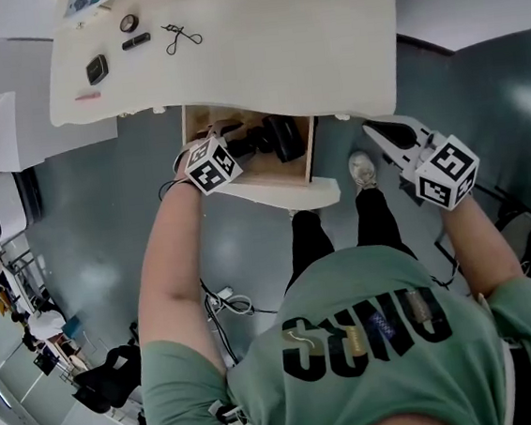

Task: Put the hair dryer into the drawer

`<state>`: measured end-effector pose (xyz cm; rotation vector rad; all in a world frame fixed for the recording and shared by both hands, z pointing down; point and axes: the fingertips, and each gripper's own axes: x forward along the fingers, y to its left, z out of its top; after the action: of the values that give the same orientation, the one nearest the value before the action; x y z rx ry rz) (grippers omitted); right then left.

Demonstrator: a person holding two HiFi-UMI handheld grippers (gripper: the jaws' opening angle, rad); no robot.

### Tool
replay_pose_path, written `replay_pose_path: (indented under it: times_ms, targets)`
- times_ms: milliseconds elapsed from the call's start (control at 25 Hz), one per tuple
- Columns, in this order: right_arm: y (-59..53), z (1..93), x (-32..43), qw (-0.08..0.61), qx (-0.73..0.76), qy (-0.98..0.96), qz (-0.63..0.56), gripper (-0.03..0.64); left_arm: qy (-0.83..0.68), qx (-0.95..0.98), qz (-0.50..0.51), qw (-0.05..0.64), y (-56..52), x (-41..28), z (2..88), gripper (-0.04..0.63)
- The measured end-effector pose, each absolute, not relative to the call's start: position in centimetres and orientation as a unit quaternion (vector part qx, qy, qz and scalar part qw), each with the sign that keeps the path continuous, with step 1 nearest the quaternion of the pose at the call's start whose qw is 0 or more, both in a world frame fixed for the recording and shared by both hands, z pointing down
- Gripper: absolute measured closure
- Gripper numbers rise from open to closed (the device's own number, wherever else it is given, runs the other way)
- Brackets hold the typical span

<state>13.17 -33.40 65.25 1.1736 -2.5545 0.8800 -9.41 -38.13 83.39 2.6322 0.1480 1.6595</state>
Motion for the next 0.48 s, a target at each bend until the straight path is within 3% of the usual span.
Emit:
replay_pose_path:
  times_ms: [480]
  targets:
    - [-33.5,60.9,10.7,0.108,0.381,-0.879,0.265,0.623,-0.064,0.891,0.449,0.026,-39.1,-12.3,73.9,0.321]
